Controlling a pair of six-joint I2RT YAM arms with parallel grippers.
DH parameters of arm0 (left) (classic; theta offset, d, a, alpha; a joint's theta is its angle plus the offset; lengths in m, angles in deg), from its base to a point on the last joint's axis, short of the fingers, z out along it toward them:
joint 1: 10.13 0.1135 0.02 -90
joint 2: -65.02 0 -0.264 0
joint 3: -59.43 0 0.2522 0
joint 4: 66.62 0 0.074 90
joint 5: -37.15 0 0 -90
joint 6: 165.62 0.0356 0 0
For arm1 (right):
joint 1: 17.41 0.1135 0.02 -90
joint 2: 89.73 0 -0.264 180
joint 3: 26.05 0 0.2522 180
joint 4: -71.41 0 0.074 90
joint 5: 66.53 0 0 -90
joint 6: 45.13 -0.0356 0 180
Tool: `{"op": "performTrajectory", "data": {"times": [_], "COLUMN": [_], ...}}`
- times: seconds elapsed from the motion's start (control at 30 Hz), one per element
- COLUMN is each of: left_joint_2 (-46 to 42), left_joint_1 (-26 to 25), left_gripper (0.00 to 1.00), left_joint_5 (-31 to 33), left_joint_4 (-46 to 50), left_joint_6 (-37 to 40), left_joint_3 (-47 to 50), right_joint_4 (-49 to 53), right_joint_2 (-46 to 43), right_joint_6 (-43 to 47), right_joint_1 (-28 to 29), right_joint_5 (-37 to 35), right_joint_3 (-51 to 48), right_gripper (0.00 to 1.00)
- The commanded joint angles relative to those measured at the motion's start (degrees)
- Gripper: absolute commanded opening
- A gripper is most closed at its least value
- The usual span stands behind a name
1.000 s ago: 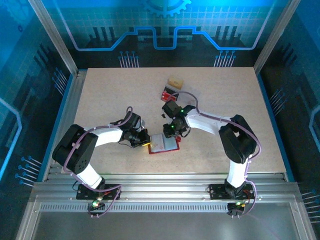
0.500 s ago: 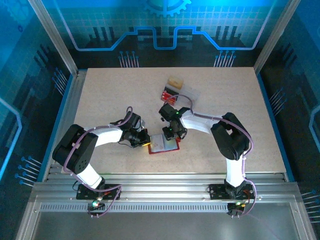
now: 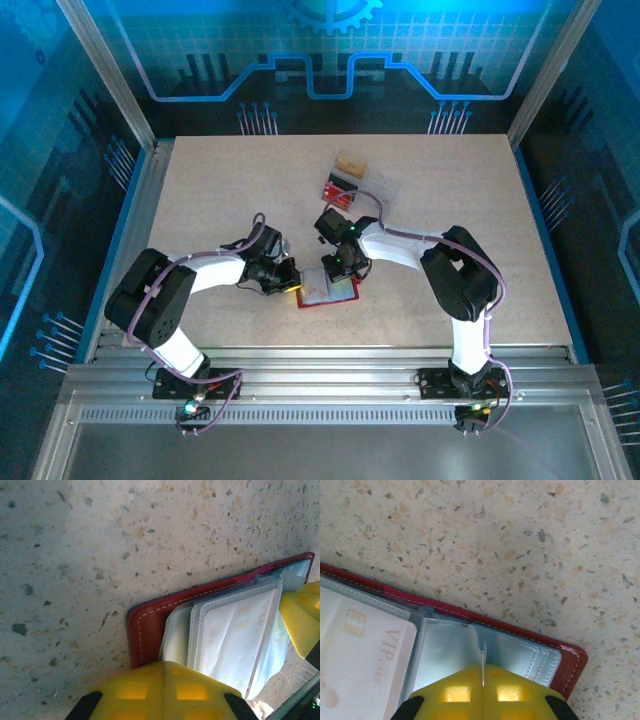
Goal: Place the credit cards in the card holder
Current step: Flip over the card slot in the card holder.
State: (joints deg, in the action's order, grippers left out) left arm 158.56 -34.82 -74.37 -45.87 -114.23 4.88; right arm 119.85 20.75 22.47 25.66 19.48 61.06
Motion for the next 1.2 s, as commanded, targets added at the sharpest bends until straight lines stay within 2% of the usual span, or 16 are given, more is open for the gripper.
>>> {"op": "performTrajectory", "data": {"times": [0.0, 0.3, 0.57, 0.83, 0.93, 1.17], "left_joint_2": [3.81, 3.87, 4.13, 4.37, 3.96, 3.67], "left_joint_1": [-0.63, -0.63, -0.71, -0.8, -0.79, -0.8], "left_gripper": [0.0, 0.0, 0.0, 0.0, 0.0, 0.0], "left_joint_5": [2.8, 2.63, 2.45, 1.92, 1.92, 1.7], "left_joint_4": [1.59, 1.37, 1.15, 0.84, 0.84, 0.94], "left_joint_6": [1.17, 1.1, 0.97, 0.77, 0.78, 0.72], "left_joint_3": [1.25, 1.3, 1.25, 1.25, 1.31, 1.42], "right_joint_4": [0.48, 2.79, 3.32, 1.34, -1.12, -8.4], "right_joint_2": [-1.1, -4.24, -1.51, -0.22, 0.18, -0.12], "right_joint_6": [0.27, 0.21, -0.67, -2.29, -3.47, -6.97], "right_joint_1": [0.88, 1.45, 4.56, 4.79, 4.44, 3.17], "right_joint_5": [3.61, 1.87, 3.63, 7.4, 10.14, 16.99], "right_joint_3": [-0.95, 2.63, 7.32, 7.79, 6.53, 1.59], "right_gripper": [0.0, 0.0, 0.0, 0.0, 0.14, 0.29]}}
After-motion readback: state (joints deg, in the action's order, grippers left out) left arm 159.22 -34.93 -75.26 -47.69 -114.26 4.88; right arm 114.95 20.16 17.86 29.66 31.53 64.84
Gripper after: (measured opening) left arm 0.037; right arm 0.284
